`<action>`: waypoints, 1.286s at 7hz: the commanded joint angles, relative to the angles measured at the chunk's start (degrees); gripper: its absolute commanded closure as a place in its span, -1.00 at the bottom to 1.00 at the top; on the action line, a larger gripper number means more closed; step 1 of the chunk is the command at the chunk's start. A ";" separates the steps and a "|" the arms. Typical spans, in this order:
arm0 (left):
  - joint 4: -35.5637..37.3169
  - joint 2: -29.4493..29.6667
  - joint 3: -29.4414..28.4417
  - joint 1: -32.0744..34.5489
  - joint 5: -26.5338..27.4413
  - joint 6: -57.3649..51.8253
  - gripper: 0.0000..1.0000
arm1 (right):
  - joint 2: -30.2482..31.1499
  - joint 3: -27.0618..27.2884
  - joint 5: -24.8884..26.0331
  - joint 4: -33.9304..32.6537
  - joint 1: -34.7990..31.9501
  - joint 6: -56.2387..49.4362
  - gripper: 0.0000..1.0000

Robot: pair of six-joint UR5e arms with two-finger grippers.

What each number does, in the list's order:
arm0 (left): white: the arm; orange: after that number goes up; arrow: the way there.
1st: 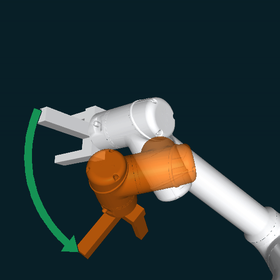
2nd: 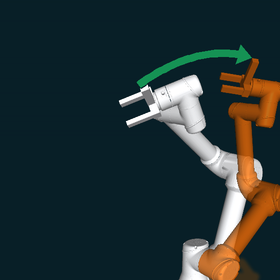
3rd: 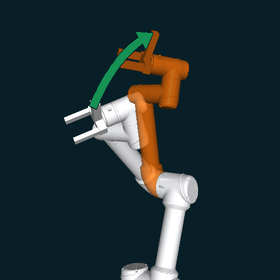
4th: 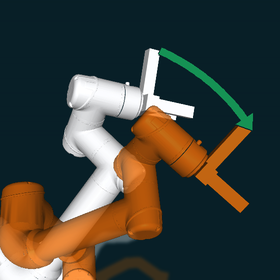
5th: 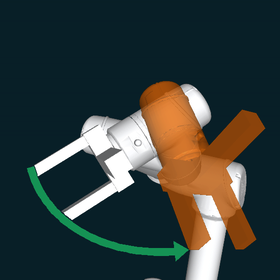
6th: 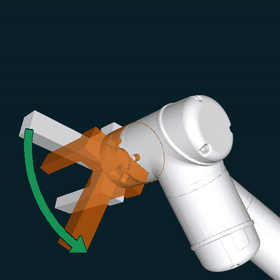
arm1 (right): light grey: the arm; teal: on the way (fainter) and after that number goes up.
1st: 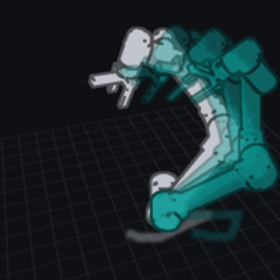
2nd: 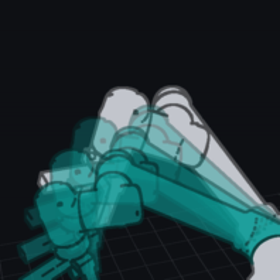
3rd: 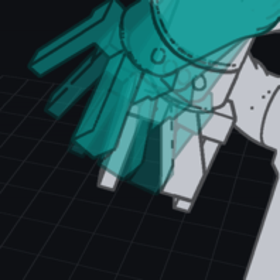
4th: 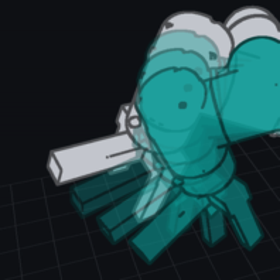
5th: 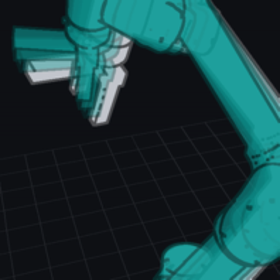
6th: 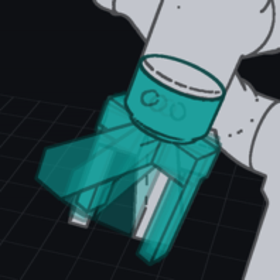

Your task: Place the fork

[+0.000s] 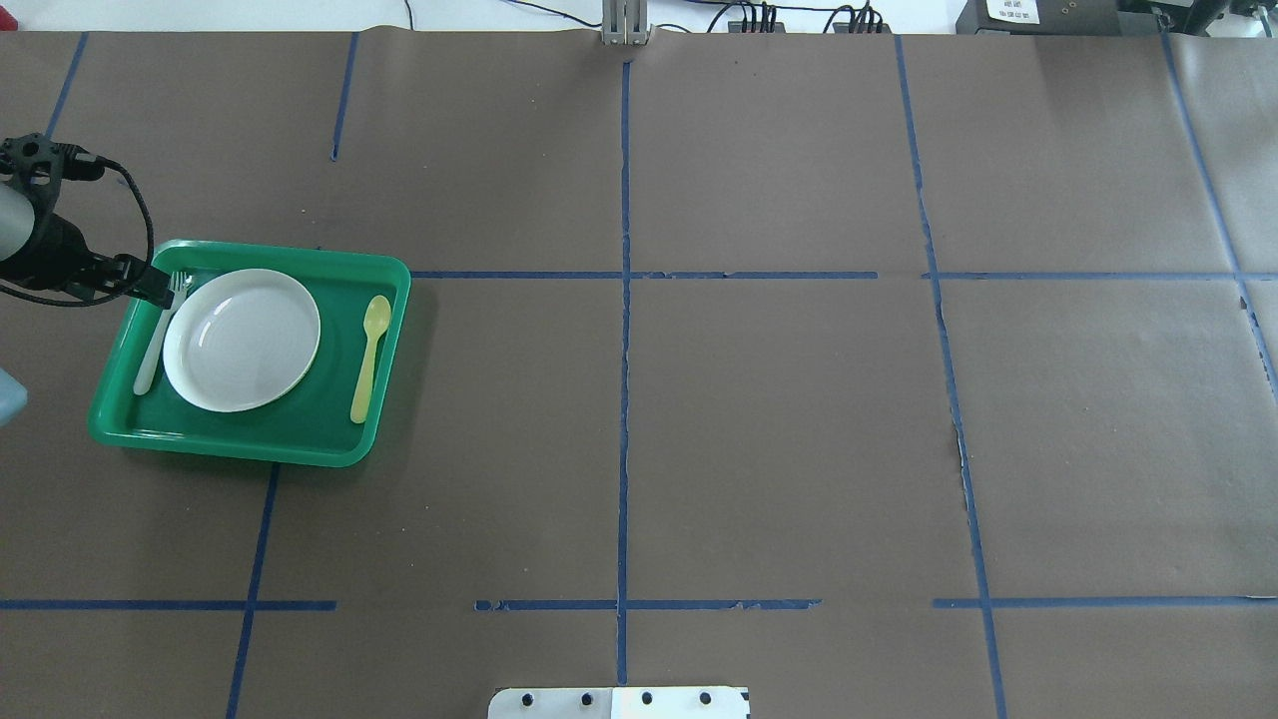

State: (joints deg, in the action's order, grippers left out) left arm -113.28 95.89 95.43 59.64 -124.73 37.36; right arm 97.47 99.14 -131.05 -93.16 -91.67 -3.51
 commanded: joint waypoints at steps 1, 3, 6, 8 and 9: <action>4.18 -2.20 6.07 7.11 -2.18 -9.60 -1.00 | 0.00 -0.08 0.00 0.00 0.00 0.00 -1.00; 16.01 -1.94 8.63 16.25 -2.18 -27.95 -1.00 | 0.00 0.00 0.00 0.00 0.00 0.00 -1.00; 27.74 -2.45 3.12 32.88 -7.58 -44.39 -1.00 | 0.00 0.00 0.00 0.00 0.00 0.00 -1.00; 27.95 -7.36 0.11 33.35 -11.32 -44.39 -1.00 | 0.00 0.00 0.00 0.00 0.00 0.00 -1.00; 27.94 -7.82 0.11 33.35 -11.32 -44.39 -1.00 | 0.00 0.00 0.00 0.00 0.00 0.00 -1.00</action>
State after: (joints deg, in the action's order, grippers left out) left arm -85.43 89.61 96.06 92.68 -135.37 -6.83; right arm 97.47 99.12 -131.04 -93.16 -91.67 -3.51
